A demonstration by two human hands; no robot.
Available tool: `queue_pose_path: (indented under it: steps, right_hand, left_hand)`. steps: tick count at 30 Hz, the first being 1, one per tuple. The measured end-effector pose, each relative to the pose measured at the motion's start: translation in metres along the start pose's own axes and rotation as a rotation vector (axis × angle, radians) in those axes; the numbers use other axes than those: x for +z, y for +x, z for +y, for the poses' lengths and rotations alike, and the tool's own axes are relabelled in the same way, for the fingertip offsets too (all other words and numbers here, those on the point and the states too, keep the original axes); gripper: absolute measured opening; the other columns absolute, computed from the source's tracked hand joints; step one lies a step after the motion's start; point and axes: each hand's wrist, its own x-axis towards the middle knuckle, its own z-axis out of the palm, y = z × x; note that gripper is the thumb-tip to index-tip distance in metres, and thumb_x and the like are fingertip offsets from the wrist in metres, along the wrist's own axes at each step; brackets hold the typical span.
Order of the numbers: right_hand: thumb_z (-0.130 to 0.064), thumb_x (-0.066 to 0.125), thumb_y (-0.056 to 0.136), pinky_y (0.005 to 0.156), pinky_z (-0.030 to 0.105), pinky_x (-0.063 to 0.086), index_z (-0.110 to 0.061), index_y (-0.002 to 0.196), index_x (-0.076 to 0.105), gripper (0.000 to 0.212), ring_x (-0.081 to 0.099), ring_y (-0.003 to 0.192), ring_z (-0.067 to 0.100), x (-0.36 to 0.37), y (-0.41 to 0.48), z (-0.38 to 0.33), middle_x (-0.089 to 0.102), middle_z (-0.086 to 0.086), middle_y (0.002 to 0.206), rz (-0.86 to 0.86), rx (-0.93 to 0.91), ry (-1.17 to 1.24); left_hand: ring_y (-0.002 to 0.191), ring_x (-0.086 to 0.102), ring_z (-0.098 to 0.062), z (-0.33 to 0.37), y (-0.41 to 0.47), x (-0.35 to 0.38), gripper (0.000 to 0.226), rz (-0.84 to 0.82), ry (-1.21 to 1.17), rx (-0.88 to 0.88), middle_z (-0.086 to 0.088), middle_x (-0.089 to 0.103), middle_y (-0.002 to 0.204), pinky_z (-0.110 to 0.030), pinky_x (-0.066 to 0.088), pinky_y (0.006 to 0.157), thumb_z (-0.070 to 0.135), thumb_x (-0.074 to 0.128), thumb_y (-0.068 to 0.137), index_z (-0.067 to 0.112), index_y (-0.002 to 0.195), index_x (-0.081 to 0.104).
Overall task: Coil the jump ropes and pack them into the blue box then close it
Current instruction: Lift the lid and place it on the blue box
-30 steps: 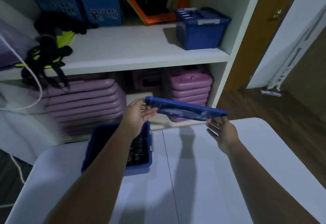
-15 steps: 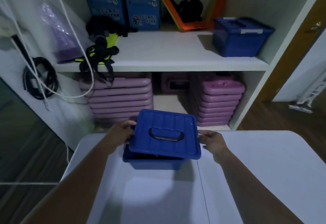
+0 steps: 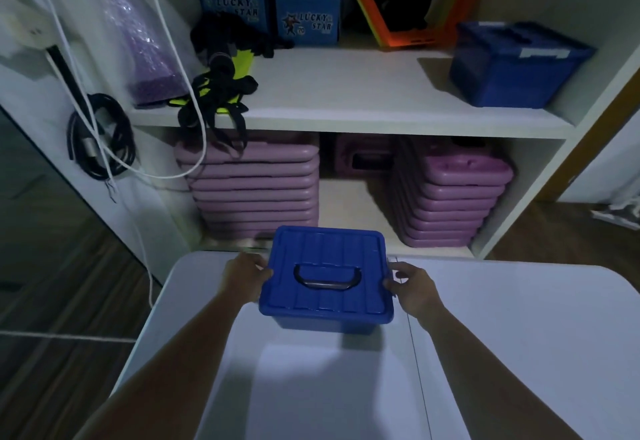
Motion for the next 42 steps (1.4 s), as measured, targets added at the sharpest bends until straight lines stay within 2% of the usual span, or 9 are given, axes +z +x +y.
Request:
queue_pose_path:
  steps: [6,10,16,20,23,26,31,35,42]
  right_hand:
    - [-0.019,0.076,0.084,0.099,0.045,0.048,-0.009,0.138,0.046,0.062,0.060,0.112,0.034,-0.001,0.010,0.006,0.061,0.019,0.126,-0.067,0.236,0.143]
    - [-0.012,0.070,0.089,0.071,0.030,0.050,-0.004,0.122,0.057,0.036,0.066,0.098,0.032,0.000,0.008,-0.002,0.067,0.017,0.110,-0.081,0.254,0.161]
    - [-0.010,0.073,0.084,0.085,0.044,0.057,-0.009,0.108,0.059,0.028,0.071,0.088,0.033,0.005,0.004,-0.002,0.073,0.014,0.091,0.021,0.195,0.128]
    - [-0.015,0.067,0.090,0.069,0.031,0.052,-0.014,0.106,0.057,0.019,0.068,0.084,0.025,0.010,-0.005,-0.002,0.072,0.005,0.084,0.060,0.075,0.038]
    - [-0.022,0.065,0.091,0.067,0.033,0.053,-0.024,0.102,0.059,0.012,0.067,0.080,0.021,0.017,-0.011,-0.002,0.069,0.000,0.087,0.120,0.015,-0.017]
    - [-0.026,0.054,0.098,0.063,0.030,0.052,-0.025,0.103,0.062,0.010,0.066,0.080,0.020,0.020,-0.014,-0.002,0.070,0.001,0.089,0.154,-0.010,0.002]
    - [-0.004,0.056,0.094,0.075,0.044,0.059,-0.015,0.088,0.070,0.018,0.062,0.068,0.026,0.012,-0.004,0.003,0.071,0.008,0.078,0.105,0.111,0.266]
    - [0.001,0.062,0.092,0.067,0.035,0.057,-0.005,0.099,0.059,0.011,0.062,0.072,0.030,0.005,-0.001,-0.008,0.066,0.018,0.081,0.044,0.258,0.440]
    - [-0.004,0.071,0.087,0.062,0.029,0.054,0.002,0.112,0.059,0.028,0.068,0.080,0.028,0.009,0.010,-0.005,0.069,0.021,0.100,0.023,0.338,0.421]
  left_hand:
    - [0.092,0.069,-0.041,-0.020,0.015,0.002,0.028,-0.104,-0.251,-0.172,-0.019,0.072,0.099,-0.052,0.059,0.083,0.025,0.079,0.078,0.015,0.101,0.067]
    - [0.081,0.060,-0.028,-0.012,0.010,0.003,0.022,-0.193,-0.340,-0.252,-0.018,0.062,0.099,-0.031,0.047,0.065,0.021,0.069,0.093,0.012,0.104,0.053]
    - [0.075,0.064,-0.030,-0.019,0.013,0.009,0.020,-0.123,-0.304,-0.048,-0.014,0.063,0.085,-0.053,0.057,0.076,0.024,0.068,0.085,0.008,0.087,0.056]
    - [0.081,0.061,-0.028,-0.023,0.003,0.020,0.014,0.083,0.026,0.162,-0.008,0.065,0.093,-0.036,0.052,0.075,0.018,0.062,0.094,0.007,0.102,0.057]
    - [0.080,0.064,-0.024,-0.028,-0.001,0.026,0.010,0.145,-0.006,0.201,-0.004,0.070,0.093,-0.035,0.056,0.073,0.020,0.061,0.096,0.011,0.101,0.063]
    - [0.077,0.069,-0.025,-0.035,0.002,0.023,0.011,0.096,-0.188,0.128,0.003,0.073,0.083,-0.042,0.061,0.072,0.025,0.060,0.096,0.024,0.089,0.069]
    - [0.069,0.061,-0.029,-0.024,0.011,0.015,0.011,-0.045,-0.602,-0.146,-0.018,0.064,0.085,-0.042,0.058,0.061,0.010,0.061,0.097,0.006,0.086,0.058]
    - [0.073,0.061,-0.031,-0.019,0.019,0.010,0.014,-0.098,-0.666,-0.238,-0.022,0.062,0.089,-0.033,0.054,0.052,0.006,0.068,0.092,0.007,0.093,0.054]
    - [0.082,0.069,-0.033,-0.013,0.022,0.007,0.024,-0.200,-0.701,-0.274,-0.025,0.070,0.100,-0.036,0.059,0.066,0.000,0.072,0.087,-0.008,0.107,0.062]
